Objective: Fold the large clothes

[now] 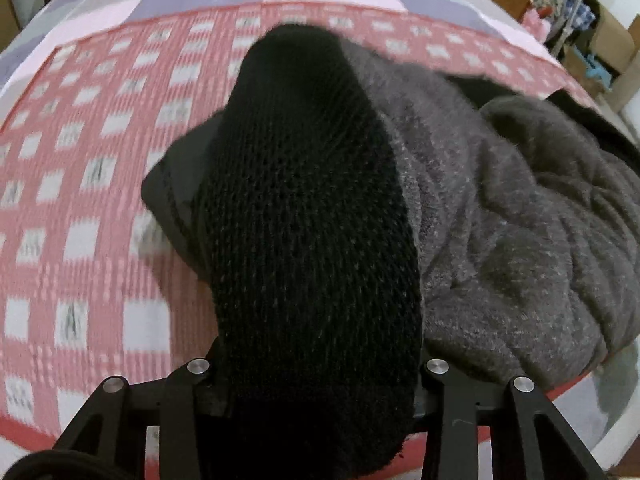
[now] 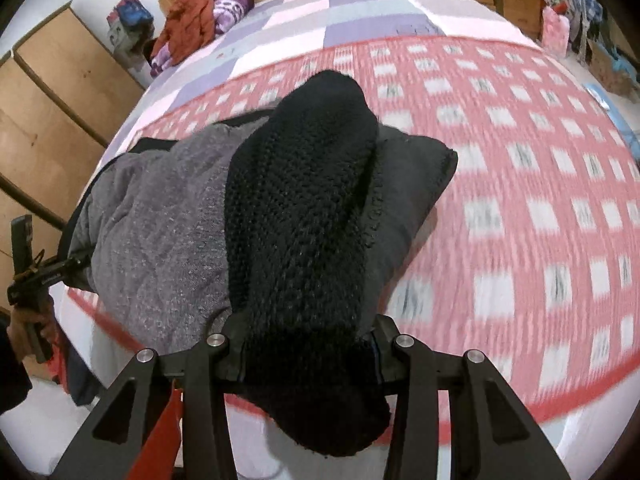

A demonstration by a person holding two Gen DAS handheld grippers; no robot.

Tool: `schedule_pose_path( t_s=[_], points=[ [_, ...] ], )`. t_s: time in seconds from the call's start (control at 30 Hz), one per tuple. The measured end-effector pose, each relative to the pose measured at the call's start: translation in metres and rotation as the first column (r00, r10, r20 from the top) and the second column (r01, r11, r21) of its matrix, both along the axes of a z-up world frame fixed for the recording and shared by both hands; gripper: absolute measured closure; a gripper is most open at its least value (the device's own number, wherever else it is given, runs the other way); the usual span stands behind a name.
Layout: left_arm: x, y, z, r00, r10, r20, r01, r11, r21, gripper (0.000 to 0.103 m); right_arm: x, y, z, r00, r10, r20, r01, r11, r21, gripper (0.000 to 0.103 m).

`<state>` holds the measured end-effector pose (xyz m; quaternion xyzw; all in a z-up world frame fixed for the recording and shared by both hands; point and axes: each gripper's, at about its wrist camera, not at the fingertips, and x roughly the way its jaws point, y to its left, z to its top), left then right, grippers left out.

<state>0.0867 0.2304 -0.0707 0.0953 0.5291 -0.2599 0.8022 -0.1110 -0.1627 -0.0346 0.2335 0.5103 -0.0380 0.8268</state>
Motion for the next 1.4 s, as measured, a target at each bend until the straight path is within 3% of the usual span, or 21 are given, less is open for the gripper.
schedule_pose_path(
  t_s=[0.07, 0.17, 0.23, 0.3, 0.4, 0.6, 0.7, 0.77, 0.87, 0.97, 1.1, 1.23, 1.4],
  points=[
    [0.0, 0.002, -0.013, 1.0, 0.009, -0.003, -0.009, 1.0, -0.01, 0.051, -0.01, 0.008, -0.016, 0.999, -0.015, -0.032, 0.015, 1.0, -0.005, 0.058],
    [0.004, 0.005, -0.027, 0.999, 0.037, 0.019, -0.036, 0.998, -0.046, 0.03, -0.013, 0.005, -0.039, 0.998, -0.052, -0.046, 0.053, 0.999, 0.008, 0.054],
    [0.006, 0.008, -0.03, 0.998, 0.049, 0.033, -0.047, 0.998, -0.051, 0.014, -0.014, 0.0, -0.049, 0.996, -0.081, -0.047, 0.082, 0.996, 0.029, 0.048],
    [0.005, 0.012, -0.029, 0.997, 0.062, 0.042, -0.06, 0.997, -0.058, 0.01, -0.017, -0.005, -0.051, 0.993, -0.108, -0.05, 0.11, 0.993, 0.036, 0.033],
    [-0.001, 0.022, -0.02, 0.995, 0.085, 0.051, -0.082, 0.995, -0.057, 0.01, -0.02, -0.006, -0.043, 0.994, -0.093, -0.05, 0.093, 0.996, 0.004, 0.026],
    [-0.031, 0.046, 0.022, 0.975, 0.19, 0.115, -0.191, 0.982, -0.002, 0.011, -0.027, -0.017, -0.014, 0.997, -0.06, -0.045, 0.057, 0.996, -0.062, 0.026],
    [-0.047, 0.044, 0.054, 0.961, 0.251, 0.118, -0.26, 0.963, 0.073, 0.011, -0.041, -0.021, 0.011, 0.995, -0.083, -0.057, 0.071, 0.98, -0.188, 0.026],
    [-0.059, 0.041, 0.076, 0.953, 0.271, 0.134, -0.283, 0.955, 0.085, 0.011, -0.047, -0.014, 0.039, 0.995, -0.079, -0.061, 0.057, 0.953, -0.299, 0.026],
    [-0.09, 0.018, 0.121, 0.953, 0.25, 0.172, -0.269, 0.958, 0.099, 0.011, -0.056, 0.009, 0.091, 1.0, -0.025, 0.006, 0.025, 0.926, -0.376, 0.026],
    [-0.122, -0.014, 0.158, 0.957, 0.246, 0.153, -0.262, 0.961, 0.092, 0.011, -0.063, 0.04, 0.133, 0.999, 0.01, 0.045, 0.007, 0.933, -0.359, 0.026],
    [-0.151, -0.049, 0.189, 0.964, 0.235, 0.122, -0.245, 0.967, 0.068, 0.011, -0.073, 0.087, 0.169, 0.999, -0.034, 0.016, 0.037, 0.909, -0.415, 0.026],
    [-0.168, -0.072, 0.207, 0.973, 0.214, 0.092, -0.22, 0.973, 0.064, 0.011, -0.08, 0.109, 0.185, 0.998, -0.056, -0.03, 0.041, 0.931, -0.363, 0.026],
    [-0.178, -0.076, 0.216, 0.964, 0.252, 0.081, -0.26, 0.961, 0.094, 0.011, -0.086, 0.129, 0.196, 0.996, -0.05, -0.067, 0.027, 0.95, -0.312, 0.026]
  ],
)
